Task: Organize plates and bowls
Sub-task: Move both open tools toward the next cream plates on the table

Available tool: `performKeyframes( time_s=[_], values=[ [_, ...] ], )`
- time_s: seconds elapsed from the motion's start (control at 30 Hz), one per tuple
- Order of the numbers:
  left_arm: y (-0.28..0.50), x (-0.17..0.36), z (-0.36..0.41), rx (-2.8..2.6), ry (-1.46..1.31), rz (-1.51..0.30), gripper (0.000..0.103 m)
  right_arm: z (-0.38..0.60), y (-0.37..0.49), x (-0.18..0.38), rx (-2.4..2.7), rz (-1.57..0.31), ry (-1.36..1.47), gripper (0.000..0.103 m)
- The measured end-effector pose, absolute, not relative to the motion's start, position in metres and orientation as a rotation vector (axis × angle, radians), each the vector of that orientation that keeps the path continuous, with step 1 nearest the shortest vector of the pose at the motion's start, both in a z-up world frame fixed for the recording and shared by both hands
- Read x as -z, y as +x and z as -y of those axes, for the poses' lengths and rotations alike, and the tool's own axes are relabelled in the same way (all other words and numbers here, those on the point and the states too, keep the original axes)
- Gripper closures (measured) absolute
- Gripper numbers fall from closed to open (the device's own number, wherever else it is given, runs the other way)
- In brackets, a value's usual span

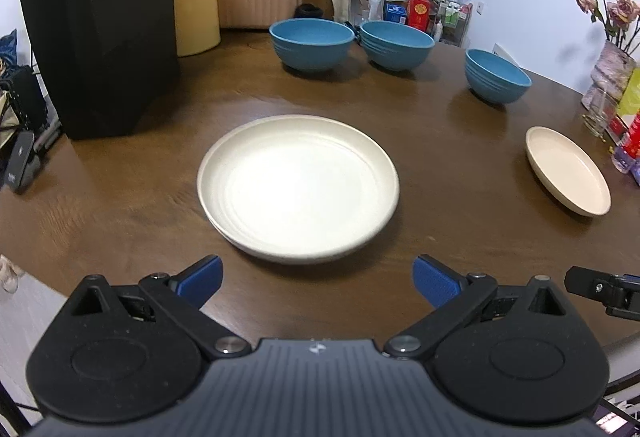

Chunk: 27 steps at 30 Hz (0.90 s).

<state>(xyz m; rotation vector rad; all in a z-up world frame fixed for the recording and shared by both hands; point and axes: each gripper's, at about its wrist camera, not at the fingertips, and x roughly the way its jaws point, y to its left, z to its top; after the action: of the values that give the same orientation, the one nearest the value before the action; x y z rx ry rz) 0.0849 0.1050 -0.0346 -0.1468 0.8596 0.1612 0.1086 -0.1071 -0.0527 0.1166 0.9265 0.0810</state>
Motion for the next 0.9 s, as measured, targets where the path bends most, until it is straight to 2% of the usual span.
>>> performKeyframes(
  time_s=[0.4, 0.9],
  values=[
    [0.084, 0.027, -0.077, -0.144, -0.124, -0.859, 0.000, 0.145, 0.094, 0.056, -0.040, -0.944, 0.147, 0.000],
    [0.167, 0.019, -0.093, -0.007, -0.075, -0.797, 0.000, 0.131, 0.149, 0.047, 0.069, -0.892, 0.178, 0.000]
  ],
)
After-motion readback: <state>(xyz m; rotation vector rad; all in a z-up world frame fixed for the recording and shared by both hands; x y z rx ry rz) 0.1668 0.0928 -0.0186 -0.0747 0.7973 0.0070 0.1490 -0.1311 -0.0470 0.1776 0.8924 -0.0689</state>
